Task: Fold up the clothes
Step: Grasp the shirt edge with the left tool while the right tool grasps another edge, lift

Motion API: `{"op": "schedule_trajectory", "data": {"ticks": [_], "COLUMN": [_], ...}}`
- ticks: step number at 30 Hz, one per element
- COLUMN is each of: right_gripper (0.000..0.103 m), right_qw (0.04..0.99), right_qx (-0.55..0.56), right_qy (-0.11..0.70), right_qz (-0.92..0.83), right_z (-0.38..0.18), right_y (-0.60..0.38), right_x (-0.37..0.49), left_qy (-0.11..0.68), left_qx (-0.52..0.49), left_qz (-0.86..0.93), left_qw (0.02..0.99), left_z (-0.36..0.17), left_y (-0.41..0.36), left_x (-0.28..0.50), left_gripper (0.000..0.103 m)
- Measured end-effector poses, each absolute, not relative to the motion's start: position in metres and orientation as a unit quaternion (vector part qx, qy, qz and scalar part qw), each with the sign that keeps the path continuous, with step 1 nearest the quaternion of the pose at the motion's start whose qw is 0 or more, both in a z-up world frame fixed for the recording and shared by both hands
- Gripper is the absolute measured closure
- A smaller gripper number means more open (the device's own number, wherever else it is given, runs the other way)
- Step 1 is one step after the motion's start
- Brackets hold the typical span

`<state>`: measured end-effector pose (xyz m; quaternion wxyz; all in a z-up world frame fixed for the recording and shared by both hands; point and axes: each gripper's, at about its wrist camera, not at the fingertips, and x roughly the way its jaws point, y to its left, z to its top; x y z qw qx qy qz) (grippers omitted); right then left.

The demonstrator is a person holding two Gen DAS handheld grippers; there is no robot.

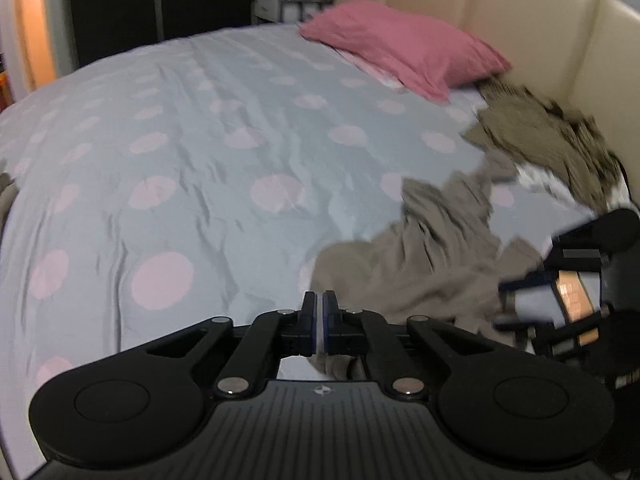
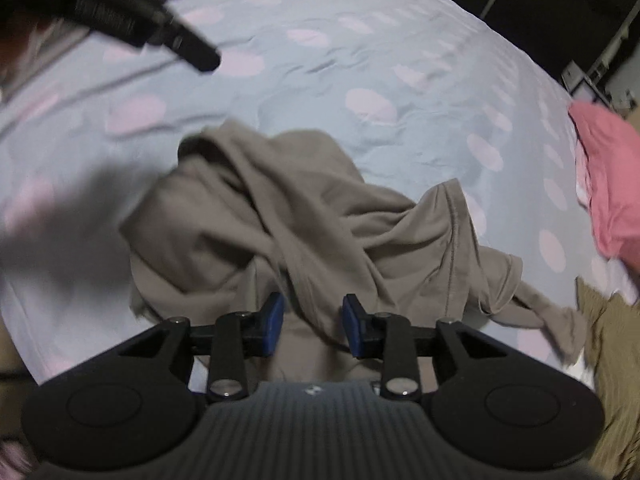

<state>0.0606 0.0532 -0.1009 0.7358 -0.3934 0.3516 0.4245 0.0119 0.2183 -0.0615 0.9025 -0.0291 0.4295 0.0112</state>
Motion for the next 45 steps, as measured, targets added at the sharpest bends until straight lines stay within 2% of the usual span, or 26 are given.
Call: {"op": "schedule_trajectory", "data": {"ticks": [1, 3, 5, 8, 9, 10, 11, 12, 13, 15, 23, 30, 36, 42, 45], "right_gripper": [0.068, 0.068, 0.068, 0.069, 0.076, 0.088, 0.092, 0.095, 0.096, 0.097, 0.098, 0.098, 0.098, 0.098, 0.098], "right_qw": [0.734, 0.732, 0.729, 0.727, 0.729, 0.731, 0.733, 0.735, 0.74, 0.756, 0.837, 0.885, 0.899, 0.894, 0.886], "right_qx": [-0.406, -0.416, -0.422, -0.435, -0.432, -0.427, -0.423, -0.418, -0.411, -0.397, -0.324, -0.269, -0.222, -0.197, -0.198], "right_qy": [0.345, 0.339, 0.338, 0.337, 0.339, 0.342, 0.344, 0.347, 0.346, 0.337, 0.239, 0.115, 0.032, -0.064, -0.053], "right_qz": [0.421, 0.42, 0.419, 0.41, 0.409, 0.408, 0.407, 0.406, 0.403, 0.397, 0.37, 0.362, 0.377, 0.398, 0.416], "right_z": [-0.104, -0.11, -0.115, -0.122, -0.122, -0.121, -0.12, -0.119, -0.116, -0.107, -0.041, 0.039, 0.114, 0.189, 0.2], "right_y": [0.053, 0.052, 0.051, 0.053, 0.052, 0.052, 0.052, 0.051, 0.051, 0.049, 0.048, 0.046, 0.037, 0.017, 0.016], "right_x": [0.06, 0.061, 0.064, 0.067, 0.068, 0.07, 0.072, 0.073, 0.075, 0.077, 0.076, 0.036, -0.006, -0.057, -0.063], "left_qy": [0.435, 0.443, 0.448, 0.463, 0.469, 0.471, 0.472, 0.469, 0.466, 0.451, 0.351, 0.236, 0.143, 0.074, 0.114], "left_qx": [-0.023, -0.013, 0.001, 0.017, 0.017, 0.013, 0.006, 0.0, -0.006, -0.021, -0.07, -0.08, -0.064, -0.031, -0.021], "left_qz": [0.004, -0.008, -0.017, -0.019, -0.019, -0.018, -0.015, -0.009, -0.004, 0.007, 0.06, 0.089, 0.112, 0.123, 0.12], "left_qw": [0.9, 0.896, 0.894, 0.886, 0.883, 0.882, 0.882, 0.883, 0.885, 0.892, 0.932, 0.964, 0.981, 0.989, 0.986], "left_z": [-0.065, -0.07, -0.077, -0.088, -0.093, -0.096, -0.098, -0.099, -0.098, -0.092, -0.033, 0.057, 0.146, 0.213, 0.201], "left_y": [0.216, 0.21, 0.202, 0.195, 0.195, 0.195, 0.197, 0.2, 0.203, 0.21, 0.236, 0.244, 0.244, 0.22, 0.218], "left_x": [0.012, 0.01, 0.008, 0.011, 0.014, 0.015, 0.017, 0.018, 0.018, 0.018, -0.005, -0.061, -0.123, -0.164, -0.152], "left_gripper": [0.101, 0.087, 0.079, 0.078, 0.078, 0.078, 0.082, 0.092, 0.096, 0.1, 0.101, 0.102, 0.102, 0.102, 0.102]}}
